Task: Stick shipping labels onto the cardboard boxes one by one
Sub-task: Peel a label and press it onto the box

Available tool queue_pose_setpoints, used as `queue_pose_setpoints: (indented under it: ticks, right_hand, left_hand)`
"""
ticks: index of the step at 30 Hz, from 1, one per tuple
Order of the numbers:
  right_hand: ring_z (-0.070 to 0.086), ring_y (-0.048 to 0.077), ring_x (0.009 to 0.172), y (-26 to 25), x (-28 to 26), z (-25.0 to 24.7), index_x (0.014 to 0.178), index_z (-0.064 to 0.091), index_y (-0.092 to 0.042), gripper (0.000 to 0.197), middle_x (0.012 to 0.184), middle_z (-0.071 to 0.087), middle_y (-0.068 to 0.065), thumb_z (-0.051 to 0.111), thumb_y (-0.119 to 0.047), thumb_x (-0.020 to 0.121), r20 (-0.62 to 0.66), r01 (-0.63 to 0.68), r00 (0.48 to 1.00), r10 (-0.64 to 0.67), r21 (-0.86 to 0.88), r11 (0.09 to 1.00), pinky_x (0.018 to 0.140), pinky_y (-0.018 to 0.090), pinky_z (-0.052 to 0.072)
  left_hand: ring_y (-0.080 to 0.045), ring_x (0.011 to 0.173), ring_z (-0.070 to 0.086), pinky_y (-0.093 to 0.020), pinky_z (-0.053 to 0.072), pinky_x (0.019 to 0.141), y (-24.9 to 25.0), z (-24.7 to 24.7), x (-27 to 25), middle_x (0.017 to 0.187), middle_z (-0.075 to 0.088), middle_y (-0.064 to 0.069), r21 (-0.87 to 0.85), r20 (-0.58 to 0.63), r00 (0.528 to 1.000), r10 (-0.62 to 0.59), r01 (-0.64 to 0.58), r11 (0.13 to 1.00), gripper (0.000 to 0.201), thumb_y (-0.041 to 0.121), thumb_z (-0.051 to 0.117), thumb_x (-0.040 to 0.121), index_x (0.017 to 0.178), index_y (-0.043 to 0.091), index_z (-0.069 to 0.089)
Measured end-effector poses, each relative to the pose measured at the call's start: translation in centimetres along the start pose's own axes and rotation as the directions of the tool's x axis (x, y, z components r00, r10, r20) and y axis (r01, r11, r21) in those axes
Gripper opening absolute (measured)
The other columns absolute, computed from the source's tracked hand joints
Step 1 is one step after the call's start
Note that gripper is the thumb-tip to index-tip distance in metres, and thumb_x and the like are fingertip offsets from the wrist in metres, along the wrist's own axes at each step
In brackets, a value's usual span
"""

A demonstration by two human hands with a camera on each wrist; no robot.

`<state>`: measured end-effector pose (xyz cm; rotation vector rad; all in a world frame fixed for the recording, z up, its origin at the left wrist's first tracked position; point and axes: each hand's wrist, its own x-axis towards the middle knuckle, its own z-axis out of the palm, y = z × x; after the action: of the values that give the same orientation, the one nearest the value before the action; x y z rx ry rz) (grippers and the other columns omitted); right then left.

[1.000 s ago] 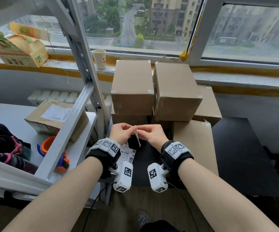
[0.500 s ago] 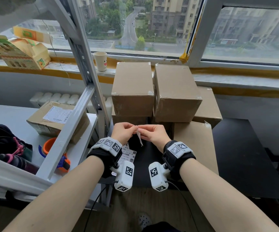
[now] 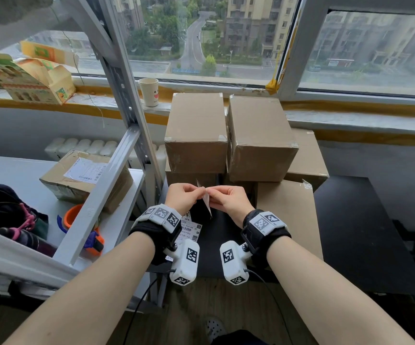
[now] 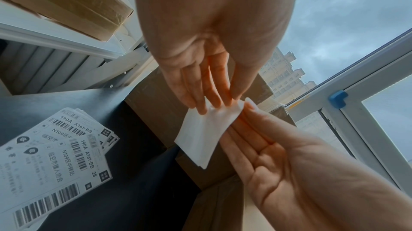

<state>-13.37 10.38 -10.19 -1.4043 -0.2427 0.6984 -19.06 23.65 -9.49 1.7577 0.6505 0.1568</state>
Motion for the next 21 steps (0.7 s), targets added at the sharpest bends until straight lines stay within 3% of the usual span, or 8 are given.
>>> queue_pose_setpoints:
  ticks: [4,8,13,18,21]
  right_hand:
    - [0.067,0.021,0.088,-0.1,0.0,-0.1,0.1,0.068,0.005,0.019,0.094,0.069,0.017,0.059,-0.008,0.091,0.009,-0.014,1.0,0.014,0.023,1.0,0.084,0.027,0.056]
    - [0.068,0.016,0.078,-0.2,0.2,-0.4,0.095,0.065,0.006,0.014,0.089,0.068,0.016,0.056,-0.004,0.092,-0.056,-0.035,0.998,0.038,0.058,0.998,0.072,0.021,0.057]
    - [0.068,0.022,0.08,-0.2,0.2,-1.0,0.083,0.065,-0.002,0.011,0.089,0.067,0.018,0.058,-0.005,0.09,-0.155,-0.013,0.988,0.018,0.036,0.999,0.071,0.024,0.058]
    - [0.068,0.021,0.073,-0.4,0.1,-1.3,0.086,0.065,-0.006,0.01,0.089,0.067,0.016,0.058,-0.01,0.092,-0.162,-0.056,0.985,0.053,-0.011,0.998,0.062,0.025,0.056]
    - [0.068,0.017,0.067,-0.6,0.0,-1.2,0.083,0.064,-0.007,0.007,0.081,0.067,0.013,0.061,-0.006,0.089,-0.102,-0.051,0.994,0.046,-0.048,0.998,0.063,0.026,0.057]
  left_hand:
    - [-0.029,0.09,0.069,-0.048,0.054,0.089,0.0,-0.1,-0.1,0.082,0.073,-0.013,0.021,0.001,1.0,0.017,-0.017,1.0,0.011,0.023,0.072,0.08,0.072,0.015,0.074]
    - [-0.024,0.094,0.067,-0.042,0.053,0.091,0.2,0.0,-0.2,0.087,0.071,-0.007,-0.002,-0.002,1.0,0.002,-0.002,1.0,0.005,0.017,0.074,0.077,0.08,0.016,0.071]
    - [-0.024,0.104,0.063,-0.036,0.051,0.093,0.0,0.2,-0.8,0.105,0.066,-0.011,0.062,0.08,0.995,0.051,-0.056,0.996,0.03,-0.003,0.069,0.075,0.1,0.013,0.066]
    - [-0.02,0.117,0.052,-0.031,0.044,0.1,-0.2,0.4,-1.2,0.127,0.051,0.0,0.202,0.181,0.979,0.089,-0.125,0.971,0.065,0.013,0.078,0.073,0.131,0.019,0.05]
    - [-0.022,0.127,0.046,-0.031,0.038,0.103,-0.4,0.5,-1.0,0.138,0.049,-0.003,0.242,0.15,0.982,0.111,-0.145,0.959,0.063,0.019,0.075,0.077,0.134,0.022,0.048]
